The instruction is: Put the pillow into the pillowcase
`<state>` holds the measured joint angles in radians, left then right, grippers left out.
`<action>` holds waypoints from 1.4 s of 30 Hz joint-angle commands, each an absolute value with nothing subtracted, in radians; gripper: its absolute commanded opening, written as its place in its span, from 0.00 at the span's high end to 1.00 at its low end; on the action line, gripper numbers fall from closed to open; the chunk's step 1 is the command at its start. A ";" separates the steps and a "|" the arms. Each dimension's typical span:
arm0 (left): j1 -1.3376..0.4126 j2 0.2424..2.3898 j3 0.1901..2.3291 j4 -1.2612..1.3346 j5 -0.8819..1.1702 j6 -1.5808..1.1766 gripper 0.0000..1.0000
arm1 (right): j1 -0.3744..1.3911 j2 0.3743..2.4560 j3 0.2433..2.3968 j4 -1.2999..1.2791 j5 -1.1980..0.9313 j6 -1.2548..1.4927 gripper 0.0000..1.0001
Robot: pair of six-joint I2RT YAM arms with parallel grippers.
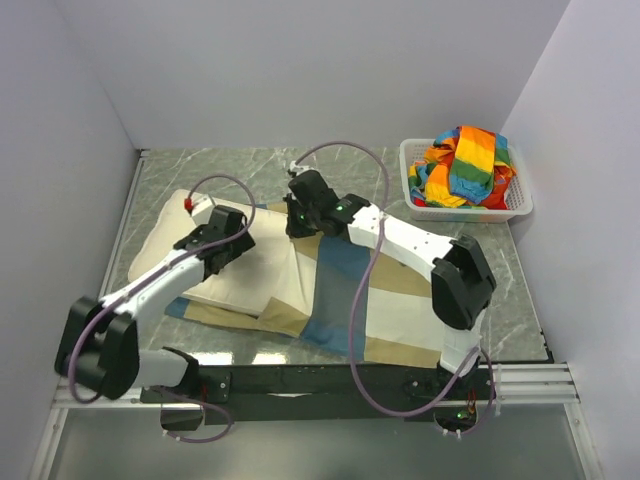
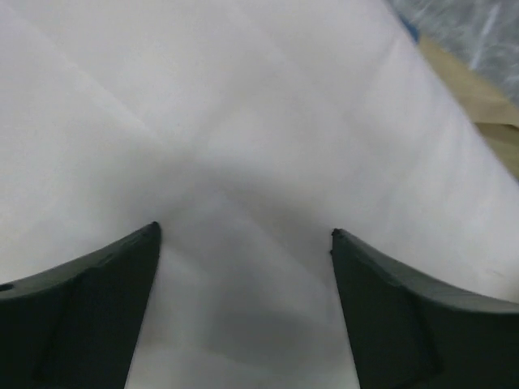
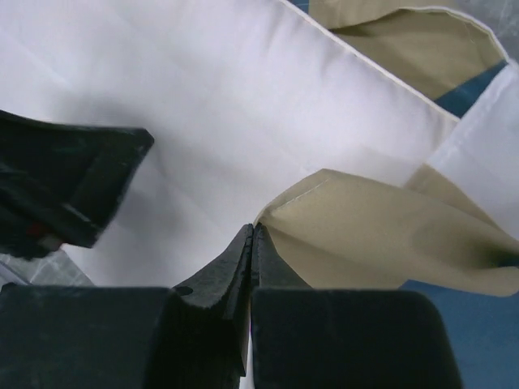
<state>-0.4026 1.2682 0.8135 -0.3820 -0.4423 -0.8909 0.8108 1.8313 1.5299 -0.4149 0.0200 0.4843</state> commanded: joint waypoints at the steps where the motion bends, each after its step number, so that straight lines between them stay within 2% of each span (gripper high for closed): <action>1: -0.405 1.400 0.787 -0.306 -0.379 -0.876 0.35 | 0.807 1.919 1.646 -0.451 0.041 0.453 1.00; 3: -0.406 1.437 0.782 -0.264 -0.303 -0.879 0.68 | 0.807 1.937 1.672 -0.459 0.041 0.451 1.00; 4: -0.416 1.457 0.784 -0.227 -0.278 -0.884 0.92 | 0.807 1.951 1.681 -0.462 0.041 0.449 1.00; 5: -0.426 1.457 0.791 -0.219 -0.261 -0.893 0.99 | 0.807 1.957 1.690 -0.468 0.044 0.446 1.00; 13: -0.665 1.286 0.871 -0.276 -0.314 -1.104 0.99 | 0.818 2.023 1.835 -0.541 0.066 0.436 1.00; 20: -0.666 1.232 0.897 -0.386 -0.503 -1.167 0.99 | 0.827 2.033 1.824 -0.549 0.117 0.456 1.00; 21: -0.638 1.217 0.910 -0.452 -0.527 -1.163 0.93 | 0.825 2.016 1.803 -0.534 0.120 0.457 1.00; 23: -0.576 1.187 0.919 -0.486 -0.538 -1.143 0.69 | 0.824 1.990 1.755 -0.505 0.107 0.468 1.00; 24: -0.487 1.149 0.913 -0.503 -0.531 -1.117 0.39 | 0.824 1.985 1.747 -0.503 0.103 0.469 1.00; 26: -0.386 1.088 0.891 -0.503 -0.512 -1.074 0.12 | 0.827 1.967 1.717 -0.491 0.094 0.474 1.00; 30: -0.128 1.060 0.870 -0.511 -0.593 -0.962 0.01 | 0.831 1.924 1.632 -0.448 0.083 0.483 1.00; 34: 0.087 1.147 0.885 -0.470 -0.605 -0.913 0.01 | 0.833 1.879 1.543 -0.408 0.068 0.485 1.00; 37: 0.242 1.256 0.893 -0.384 -0.448 -0.873 0.01 | 0.834 1.847 1.503 -0.391 0.058 0.479 1.00; 40: 0.291 1.426 0.945 -0.337 -0.353 -0.842 0.05 | 0.841 1.818 1.500 -0.402 0.058 0.463 1.00; 42: 0.290 1.567 1.010 -0.344 -0.287 -0.798 0.12 | 0.851 1.809 1.511 -0.410 0.067 0.451 1.00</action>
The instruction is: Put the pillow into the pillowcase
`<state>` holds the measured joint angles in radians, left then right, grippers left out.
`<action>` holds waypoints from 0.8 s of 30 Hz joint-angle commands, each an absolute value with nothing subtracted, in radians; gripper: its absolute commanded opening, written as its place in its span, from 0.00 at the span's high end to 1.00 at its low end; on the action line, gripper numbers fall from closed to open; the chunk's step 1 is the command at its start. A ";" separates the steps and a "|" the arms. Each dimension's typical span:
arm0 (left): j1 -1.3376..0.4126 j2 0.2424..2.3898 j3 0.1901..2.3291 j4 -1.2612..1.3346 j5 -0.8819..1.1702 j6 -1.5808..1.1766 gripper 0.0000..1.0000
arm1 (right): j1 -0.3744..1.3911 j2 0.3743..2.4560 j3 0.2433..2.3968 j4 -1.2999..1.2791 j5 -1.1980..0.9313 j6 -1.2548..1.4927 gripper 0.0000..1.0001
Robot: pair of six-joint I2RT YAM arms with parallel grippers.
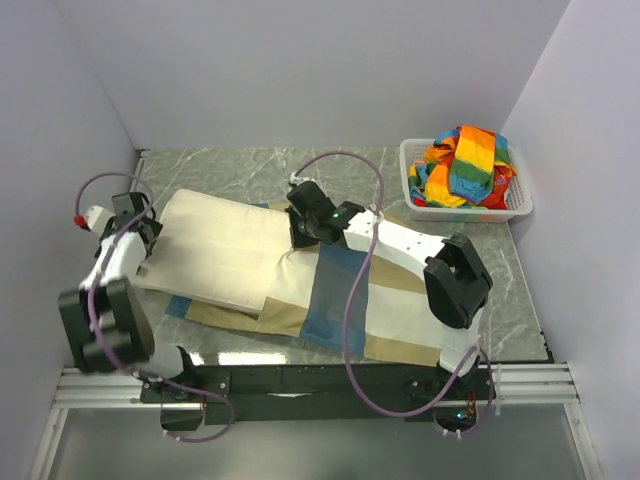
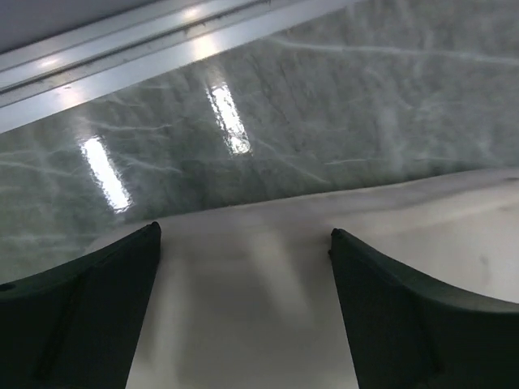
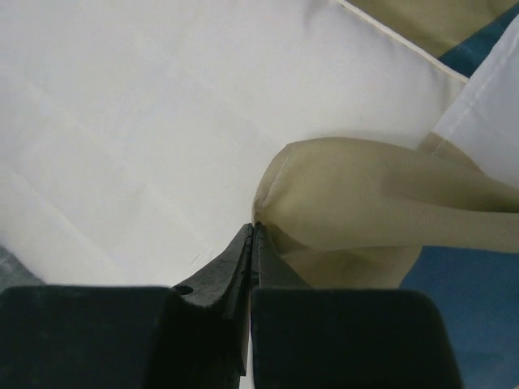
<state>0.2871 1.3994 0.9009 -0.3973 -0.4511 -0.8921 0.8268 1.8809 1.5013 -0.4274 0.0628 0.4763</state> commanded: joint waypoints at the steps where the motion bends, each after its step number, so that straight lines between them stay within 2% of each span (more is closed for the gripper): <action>1: 0.285 1.601 1.018 -0.353 -0.232 -0.804 0.15 | 0.856 1.809 1.526 -0.414 0.066 0.448 1.00; 2: 0.266 1.623 1.011 -0.332 -0.206 -0.813 0.22 | 0.859 1.815 1.540 -0.423 0.066 0.445 1.00; 4: 0.227 1.597 0.956 -0.301 -0.161 -0.834 0.30 | 0.876 1.835 1.592 -0.452 0.075 0.436 1.00; 5: 0.203 1.551 0.936 -0.293 -0.161 -0.859 0.41 | 0.882 1.839 1.604 -0.456 0.077 0.433 1.00; 7: 0.141 1.502 0.882 -0.290 -0.155 -0.879 0.50 | 0.893 1.851 1.630 -0.463 0.075 0.430 1.00; 8: 0.126 1.449 0.861 -0.287 -0.134 -0.903 0.64 | 0.897 1.858 1.638 -0.466 0.077 0.430 1.00; 10: 0.100 1.393 0.789 -0.265 -0.101 -0.928 0.74 | 0.903 1.876 1.664 -0.475 0.077 0.426 1.00; 11: 0.091 1.340 0.764 -0.256 -0.082 -0.951 0.84 | 0.908 1.882 1.675 -0.480 0.077 0.426 1.00; 15: -0.036 1.266 0.689 -0.250 -0.086 -0.991 0.94 | 0.920 1.924 1.726 -0.502 0.090 0.425 1.00; 18: -0.052 1.246 0.669 -0.270 -0.093 -0.985 0.97 | 0.919 1.944 1.714 -0.525 0.147 0.420 1.00; 19: -0.052 1.230 0.669 -0.291 -0.103 -0.977 0.96 | 0.917 1.933 1.700 -0.528 0.164 0.420 0.98; 20: -0.052 1.220 0.672 -0.298 -0.118 -0.962 0.89 | 0.913 1.921 1.683 -0.523 0.179 0.420 0.95; 21: -0.052 1.210 0.673 -0.304 -0.129 -0.954 0.87 | 0.905 1.904 1.637 -0.512 0.195 0.422 0.89; 22: -0.052 1.192 0.675 -0.314 -0.144 -0.953 0.77 | 0.900 1.866 1.619 -0.502 0.201 0.423 0.74; 23: -0.052 1.183 0.683 -0.321 -0.146 -0.940 0.70 | 0.899 1.844 1.603 -0.503 0.215 0.425 0.66; 24: -0.052 1.175 0.684 -0.325 -0.149 -0.936 0.57 | 0.899 1.821 1.580 -0.506 0.244 0.423 0.57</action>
